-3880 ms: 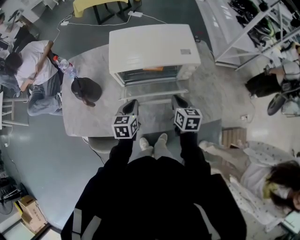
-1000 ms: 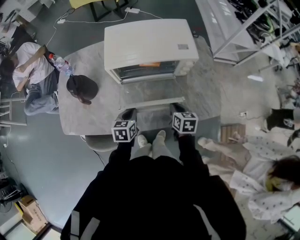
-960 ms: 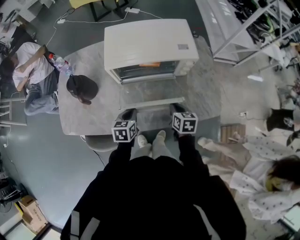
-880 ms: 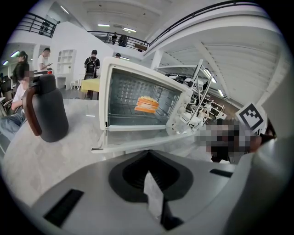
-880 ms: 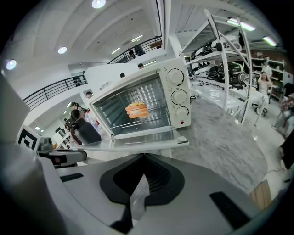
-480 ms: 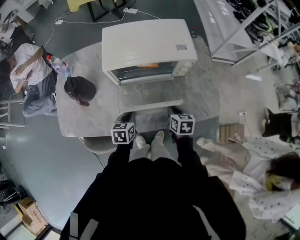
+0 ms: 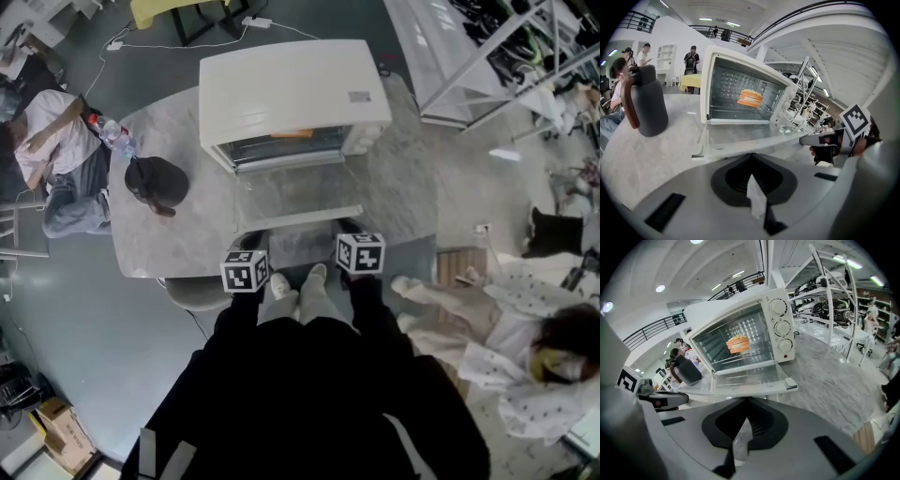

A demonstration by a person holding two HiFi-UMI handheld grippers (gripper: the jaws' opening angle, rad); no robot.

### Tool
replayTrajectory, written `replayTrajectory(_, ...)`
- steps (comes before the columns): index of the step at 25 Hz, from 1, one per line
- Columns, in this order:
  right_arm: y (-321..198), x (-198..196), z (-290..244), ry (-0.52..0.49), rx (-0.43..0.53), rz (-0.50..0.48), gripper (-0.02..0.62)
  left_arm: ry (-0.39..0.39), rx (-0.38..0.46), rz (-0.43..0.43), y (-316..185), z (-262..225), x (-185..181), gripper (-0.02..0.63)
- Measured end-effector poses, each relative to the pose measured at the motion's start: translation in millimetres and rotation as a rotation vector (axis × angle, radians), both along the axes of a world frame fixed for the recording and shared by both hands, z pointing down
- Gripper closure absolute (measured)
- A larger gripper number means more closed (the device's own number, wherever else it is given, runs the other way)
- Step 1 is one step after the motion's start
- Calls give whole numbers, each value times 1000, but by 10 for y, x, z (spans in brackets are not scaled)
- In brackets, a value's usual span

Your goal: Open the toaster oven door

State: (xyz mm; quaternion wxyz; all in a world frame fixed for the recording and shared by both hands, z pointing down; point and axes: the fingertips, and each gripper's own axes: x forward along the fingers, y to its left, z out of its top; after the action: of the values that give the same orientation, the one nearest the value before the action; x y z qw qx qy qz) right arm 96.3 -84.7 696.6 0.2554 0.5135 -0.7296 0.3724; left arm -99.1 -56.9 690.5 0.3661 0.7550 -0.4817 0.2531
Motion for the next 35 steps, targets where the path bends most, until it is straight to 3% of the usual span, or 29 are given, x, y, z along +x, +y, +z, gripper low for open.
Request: replayTrajectory(35, 144, 24, 369, 49, -100, -38, 592, 18, -120, -6, 166, 388, 51, 603)
